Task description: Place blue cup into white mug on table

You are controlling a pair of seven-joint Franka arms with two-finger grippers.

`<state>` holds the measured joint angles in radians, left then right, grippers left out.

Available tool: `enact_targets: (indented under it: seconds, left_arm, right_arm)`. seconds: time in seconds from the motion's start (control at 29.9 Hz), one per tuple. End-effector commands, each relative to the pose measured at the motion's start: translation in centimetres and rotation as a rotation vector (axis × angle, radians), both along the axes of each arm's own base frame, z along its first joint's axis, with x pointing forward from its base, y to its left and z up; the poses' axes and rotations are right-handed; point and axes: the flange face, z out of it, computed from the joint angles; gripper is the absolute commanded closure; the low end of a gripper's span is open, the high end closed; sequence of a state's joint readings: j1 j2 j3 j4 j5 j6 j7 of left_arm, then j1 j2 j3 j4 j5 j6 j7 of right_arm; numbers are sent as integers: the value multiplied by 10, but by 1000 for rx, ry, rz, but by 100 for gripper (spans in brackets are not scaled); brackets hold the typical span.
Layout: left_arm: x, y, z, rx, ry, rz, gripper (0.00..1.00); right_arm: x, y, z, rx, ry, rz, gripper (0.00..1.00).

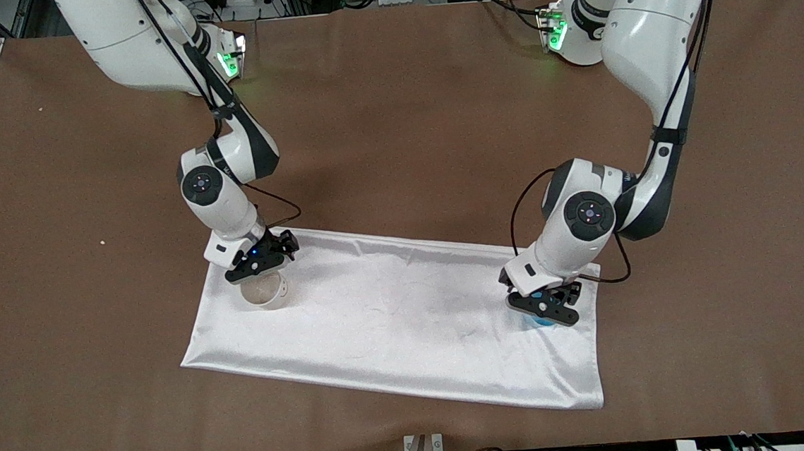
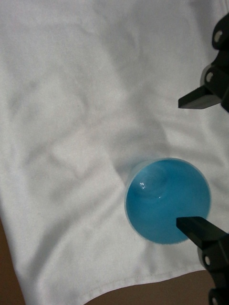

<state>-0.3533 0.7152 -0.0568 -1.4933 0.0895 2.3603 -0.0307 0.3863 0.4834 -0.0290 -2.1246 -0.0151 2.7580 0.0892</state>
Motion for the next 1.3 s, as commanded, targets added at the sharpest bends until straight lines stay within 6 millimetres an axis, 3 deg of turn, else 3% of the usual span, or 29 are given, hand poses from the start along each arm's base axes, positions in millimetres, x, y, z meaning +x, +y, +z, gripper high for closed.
enact_targets:
  seconds: [0.0, 0.1, 0.5, 0.7, 0.77, 0.83, 1.27]
  left_arm:
    - [7, -5, -6, 17, -49, -45, 0]
    - [7, -6, -16, 25, -61, -60, 0]
    - [8, -7, -28, 11, -78, -62, 1]
    - [8, -7, -28, 11, -78, -63, 68]
    - [10, -1, -27, 13, -79, -57, 87]
    - [11, 1, -27, 14, -79, -55, 100]
    - [11, 1, -26, 14, -81, -54, 100]
  right_arm:
    - [6, 0, 2, -6, -27, 23, 76]
    - [8, -4, 3, -5, -28, 14, 99]
    - [7, -2, 10, 5, -33, -5, 100]
    - [5, 9, 20, 22, -39, -54, 100]
    - [2, 18, 28, 32, -46, -70, 100]
    - [0, 24, 33, 45, -50, -104, 100]
    - [-49, 121, 40, 147, -17, -440, 100]
